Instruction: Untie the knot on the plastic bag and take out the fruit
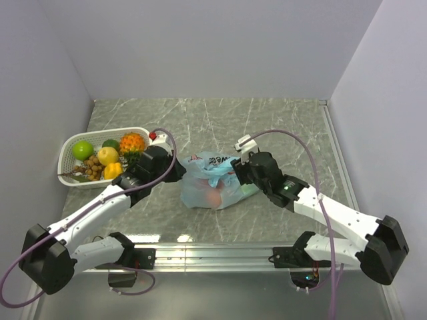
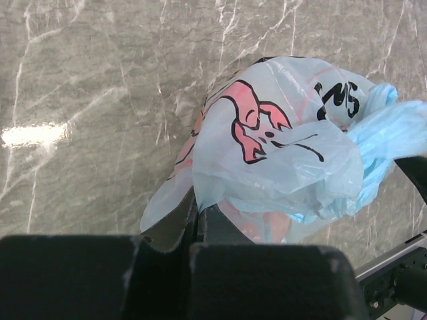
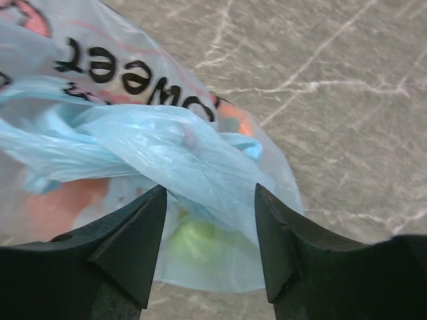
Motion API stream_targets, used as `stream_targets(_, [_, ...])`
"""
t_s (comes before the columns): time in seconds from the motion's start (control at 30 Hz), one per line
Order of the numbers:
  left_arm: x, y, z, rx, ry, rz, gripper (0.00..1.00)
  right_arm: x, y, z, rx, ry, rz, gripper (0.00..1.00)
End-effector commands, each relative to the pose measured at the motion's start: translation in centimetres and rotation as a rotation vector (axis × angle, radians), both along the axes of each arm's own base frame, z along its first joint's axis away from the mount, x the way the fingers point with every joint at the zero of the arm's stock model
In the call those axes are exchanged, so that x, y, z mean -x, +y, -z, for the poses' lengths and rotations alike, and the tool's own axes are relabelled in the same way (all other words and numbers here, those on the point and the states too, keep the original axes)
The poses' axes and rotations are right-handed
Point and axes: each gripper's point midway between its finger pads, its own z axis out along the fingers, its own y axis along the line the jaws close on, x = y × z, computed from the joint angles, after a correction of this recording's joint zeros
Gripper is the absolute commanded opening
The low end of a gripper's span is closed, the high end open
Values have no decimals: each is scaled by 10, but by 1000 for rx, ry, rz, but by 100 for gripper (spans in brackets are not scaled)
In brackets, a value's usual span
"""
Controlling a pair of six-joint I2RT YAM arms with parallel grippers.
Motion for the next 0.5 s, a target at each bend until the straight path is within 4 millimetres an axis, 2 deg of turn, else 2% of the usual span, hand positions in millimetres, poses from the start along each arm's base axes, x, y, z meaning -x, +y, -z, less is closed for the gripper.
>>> stream_targets(0.0, [-1,-3,-27,27,-62,19,0,-20,-7,-14,30,-87,86,59])
stream_targets(0.07, [0,0,-27,21,-62,9,1,-28,-12,-12,27,-97,136,48])
stream_targets(0.1, [0,2,-26,18,-61,3,0,-29,-16,-7,30,-94,152,34])
stream_targets(0.13, [1,3,-26,15,-61,-5,0,-30,-18,-7,21,-95,172,27])
stream_targets(0.17, [1,6,-25,9,-62,-16,1,-34,-27,-6,15,-96,209,12])
stream_targets(0.2, [1,8,-26,10,-62,-28,0,-35,-33,-6,-9,-91,253,3])
stream_targets(0.23, [2,11,-21,1,-53,-40,0,-38,-49,-12,-30,-113,337,0])
stream_targets(0.27, [1,17,-20,-11,-53,-67,0,-40,-65,-11,-42,-112,408,0])
stream_targets(0.33, [1,25,-13,-18,-35,-109,0,-41,-88,-16,-141,-111,533,0])
stream_targets(0.37, [-1,31,-11,-7,-27,-146,1,-39,-109,-23,-211,-125,593,0])
stream_targets(0.4, [-1,34,-10,4,-23,-161,1,-38,-114,-27,-306,-122,630,0])
stream_targets(0.43, [-1,37,-6,16,-13,-174,1,-32,-122,-43,-397,-159,636,0])
stream_targets(0.47, [-4,41,-7,36,-14,-193,0,-29,-122,-39,-451,-160,620,0])
